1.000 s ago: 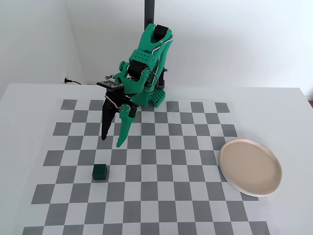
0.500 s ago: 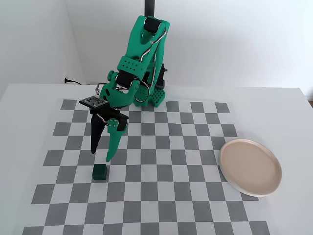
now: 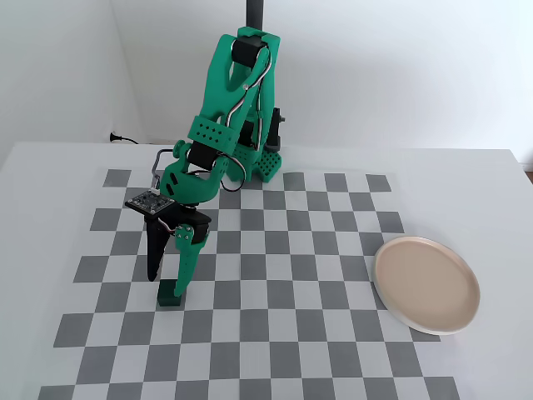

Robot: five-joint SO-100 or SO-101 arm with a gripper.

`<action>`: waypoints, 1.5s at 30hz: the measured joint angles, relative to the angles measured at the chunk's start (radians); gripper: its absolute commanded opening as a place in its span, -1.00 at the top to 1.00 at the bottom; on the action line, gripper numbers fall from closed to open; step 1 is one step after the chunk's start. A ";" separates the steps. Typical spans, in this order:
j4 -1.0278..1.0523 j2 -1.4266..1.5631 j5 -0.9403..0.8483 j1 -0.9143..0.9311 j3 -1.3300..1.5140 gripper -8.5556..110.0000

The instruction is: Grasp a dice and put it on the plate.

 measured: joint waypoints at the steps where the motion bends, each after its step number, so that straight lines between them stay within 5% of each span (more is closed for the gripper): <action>1: -0.009 -0.011 -0.005 0.000 0.000 0.57; 45: -0.181 -0.166 -0.089 0.005 -0.011 0.56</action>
